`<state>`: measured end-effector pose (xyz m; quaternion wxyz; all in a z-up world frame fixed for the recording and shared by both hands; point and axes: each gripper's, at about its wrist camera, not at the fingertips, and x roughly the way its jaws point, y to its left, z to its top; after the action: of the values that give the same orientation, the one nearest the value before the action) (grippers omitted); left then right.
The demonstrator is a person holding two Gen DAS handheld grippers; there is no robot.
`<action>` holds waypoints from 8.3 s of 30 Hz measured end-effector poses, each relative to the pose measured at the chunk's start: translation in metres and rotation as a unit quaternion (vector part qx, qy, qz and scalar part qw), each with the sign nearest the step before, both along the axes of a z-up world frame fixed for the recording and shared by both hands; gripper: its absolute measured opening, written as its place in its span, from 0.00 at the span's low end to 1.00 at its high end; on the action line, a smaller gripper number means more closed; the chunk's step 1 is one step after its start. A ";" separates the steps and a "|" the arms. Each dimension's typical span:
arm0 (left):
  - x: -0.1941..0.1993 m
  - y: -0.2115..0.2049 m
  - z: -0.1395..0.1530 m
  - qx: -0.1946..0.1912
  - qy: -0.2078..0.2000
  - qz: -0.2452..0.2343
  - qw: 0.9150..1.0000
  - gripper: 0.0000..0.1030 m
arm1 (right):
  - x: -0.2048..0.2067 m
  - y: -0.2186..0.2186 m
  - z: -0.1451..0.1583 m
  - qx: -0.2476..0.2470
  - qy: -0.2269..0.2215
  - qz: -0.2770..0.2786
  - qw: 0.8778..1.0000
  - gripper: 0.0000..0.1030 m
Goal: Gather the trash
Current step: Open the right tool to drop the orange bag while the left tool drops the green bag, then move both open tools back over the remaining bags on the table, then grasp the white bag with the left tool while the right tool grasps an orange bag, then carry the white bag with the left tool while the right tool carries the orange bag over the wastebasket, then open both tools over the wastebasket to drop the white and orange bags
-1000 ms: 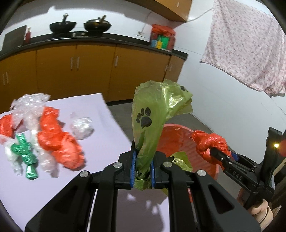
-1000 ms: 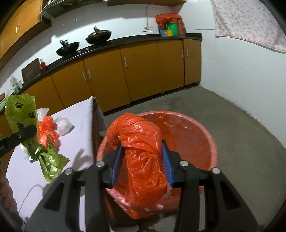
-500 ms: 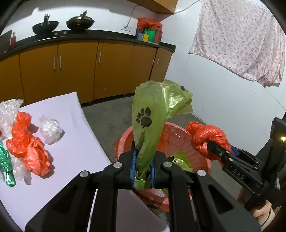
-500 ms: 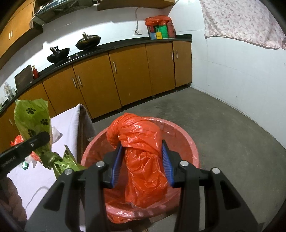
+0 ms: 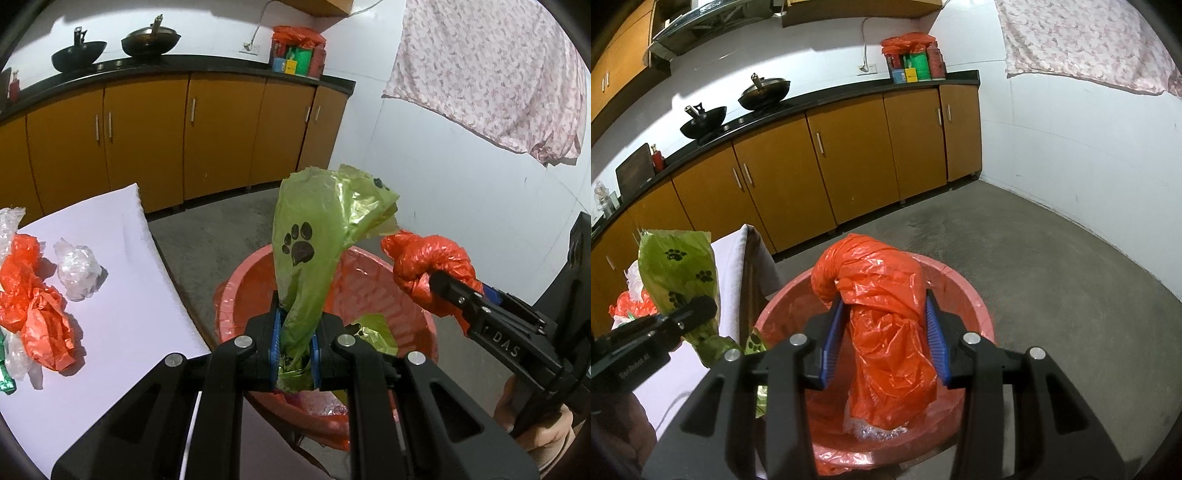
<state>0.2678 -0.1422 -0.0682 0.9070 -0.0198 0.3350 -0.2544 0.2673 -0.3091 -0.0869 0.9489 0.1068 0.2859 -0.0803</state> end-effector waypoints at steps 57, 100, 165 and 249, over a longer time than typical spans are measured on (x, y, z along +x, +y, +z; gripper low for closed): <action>-0.012 0.075 0.007 0.005 -0.009 0.084 0.996 0.58 | -0.010 0.038 0.018 -0.006 -0.030 0.047 0.998 0.89; -0.043 0.343 -0.030 0.039 0.013 0.346 0.937 0.71 | 0.034 0.260 0.000 -0.012 0.010 0.259 0.966 0.83; -0.036 0.267 0.015 -0.022 -0.005 0.218 0.976 0.34 | 0.040 0.221 0.000 0.002 0.038 0.236 0.971 0.35; 0.010 0.000 -0.029 0.015 0.050 -0.036 0.998 0.50 | 0.003 -0.022 -0.011 0.044 0.005 -0.020 0.999 0.57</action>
<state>0.2781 -0.1425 -0.0968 0.8794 -0.0064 0.3845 -0.2808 0.2705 -0.3315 -0.0975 0.9401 0.1532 0.2917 -0.0871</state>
